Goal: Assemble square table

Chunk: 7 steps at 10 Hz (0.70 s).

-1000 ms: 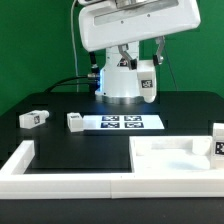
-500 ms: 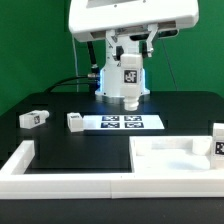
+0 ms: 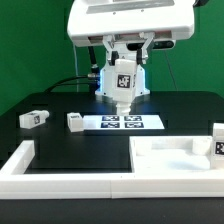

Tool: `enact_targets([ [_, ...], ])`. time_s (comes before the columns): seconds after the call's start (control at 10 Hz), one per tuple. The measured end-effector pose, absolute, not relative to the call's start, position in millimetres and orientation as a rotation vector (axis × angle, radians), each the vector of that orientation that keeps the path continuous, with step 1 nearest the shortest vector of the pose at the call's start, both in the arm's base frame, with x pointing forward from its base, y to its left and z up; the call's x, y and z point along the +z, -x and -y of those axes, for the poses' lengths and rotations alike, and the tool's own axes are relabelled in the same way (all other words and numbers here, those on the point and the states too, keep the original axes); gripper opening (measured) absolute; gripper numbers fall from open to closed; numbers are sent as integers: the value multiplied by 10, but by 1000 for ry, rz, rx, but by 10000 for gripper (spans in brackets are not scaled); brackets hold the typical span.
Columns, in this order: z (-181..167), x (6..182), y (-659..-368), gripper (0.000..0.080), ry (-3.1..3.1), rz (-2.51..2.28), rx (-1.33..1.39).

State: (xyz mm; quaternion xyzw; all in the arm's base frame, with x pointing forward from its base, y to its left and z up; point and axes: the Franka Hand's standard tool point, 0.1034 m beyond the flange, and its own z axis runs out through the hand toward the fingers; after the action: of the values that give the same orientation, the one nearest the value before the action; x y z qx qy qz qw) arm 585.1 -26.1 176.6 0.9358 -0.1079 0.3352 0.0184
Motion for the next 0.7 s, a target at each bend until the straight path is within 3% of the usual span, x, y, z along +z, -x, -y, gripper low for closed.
enact_targets([
  [0.2, 112, 1641, -6020, 297, -2932, 329, 1042],
  [0.3, -121, 1583, -6091, 297, -2967, 342, 1038],
  [0.5, -496, 1761, -6235, 297, -3061, 364, 987],
  [0.7, -420, 1712, -6206, 297, -3040, 359, 994],
])
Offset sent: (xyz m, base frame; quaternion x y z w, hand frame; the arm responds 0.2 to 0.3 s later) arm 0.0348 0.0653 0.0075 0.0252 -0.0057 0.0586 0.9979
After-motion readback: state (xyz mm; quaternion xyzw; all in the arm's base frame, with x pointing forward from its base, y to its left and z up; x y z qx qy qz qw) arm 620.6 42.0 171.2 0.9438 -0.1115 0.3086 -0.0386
